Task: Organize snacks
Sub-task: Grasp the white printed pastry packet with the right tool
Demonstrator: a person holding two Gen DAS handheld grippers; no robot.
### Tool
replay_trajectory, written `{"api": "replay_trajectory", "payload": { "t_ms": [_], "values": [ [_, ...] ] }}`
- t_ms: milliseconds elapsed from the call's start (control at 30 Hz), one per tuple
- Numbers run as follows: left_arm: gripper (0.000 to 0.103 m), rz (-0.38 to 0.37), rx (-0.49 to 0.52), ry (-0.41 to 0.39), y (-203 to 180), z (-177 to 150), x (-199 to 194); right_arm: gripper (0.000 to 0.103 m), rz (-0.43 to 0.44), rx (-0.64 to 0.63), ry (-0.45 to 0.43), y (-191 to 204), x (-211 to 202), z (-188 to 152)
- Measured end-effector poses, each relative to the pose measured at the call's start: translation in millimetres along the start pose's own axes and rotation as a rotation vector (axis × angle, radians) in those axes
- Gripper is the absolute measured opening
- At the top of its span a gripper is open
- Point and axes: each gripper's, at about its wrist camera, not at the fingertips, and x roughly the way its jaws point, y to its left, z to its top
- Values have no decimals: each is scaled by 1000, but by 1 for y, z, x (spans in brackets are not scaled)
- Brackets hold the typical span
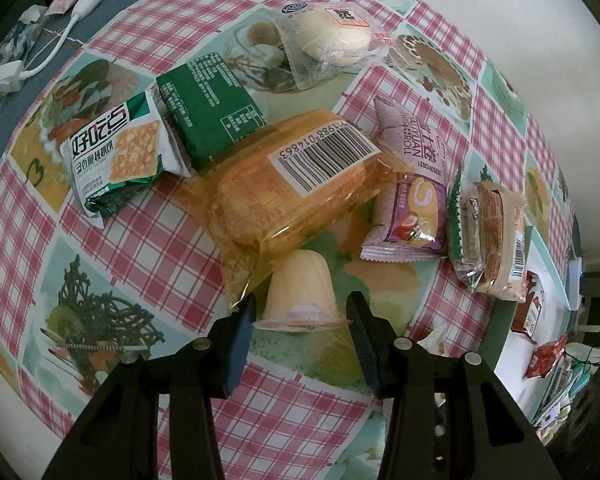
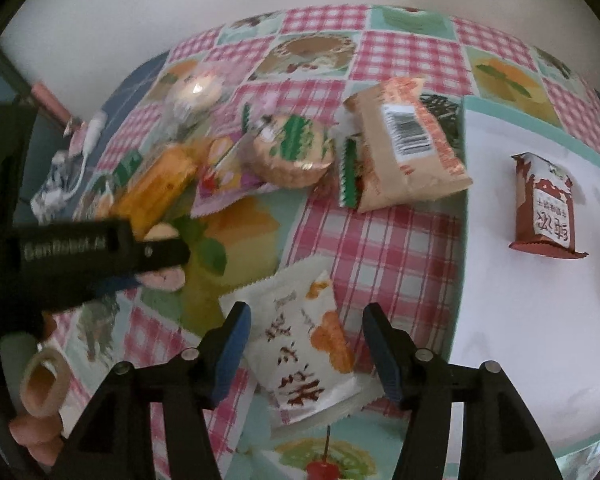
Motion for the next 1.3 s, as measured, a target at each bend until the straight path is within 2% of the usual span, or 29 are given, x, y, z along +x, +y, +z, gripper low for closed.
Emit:
{"api": "replay_trajectory", "payload": {
  "t_ms": [100, 300, 467, 833, 1000, 1167, 1300],
  "values": [
    [48, 4, 3, -1, 0, 0, 0, 65, -71, -57, 3, 9, 2, -4],
    [49, 9, 3, -3, -1, -1, 0, 66, -138, -133, -8, 25, 4, -7],
    [49, 10, 1, -3, -2, -2, 0, 75, -76, -100, 18, 21, 9, -7],
    [49, 9, -3, 1, -1, -3, 0, 81, -13, -99, 28, 9, 5, -10],
    [49, 10, -3, 1, -1, -3, 1, 83, -51, -174, 39, 16, 5, -16],
    [49, 11, -4, 1, -1, -3, 1, 84, -164, -253, 27, 28, 11, -20],
    [49, 13, -2, 1, -3, -4, 2, 80, -185, -156, 13, 14, 10, -12]
  ]
}}
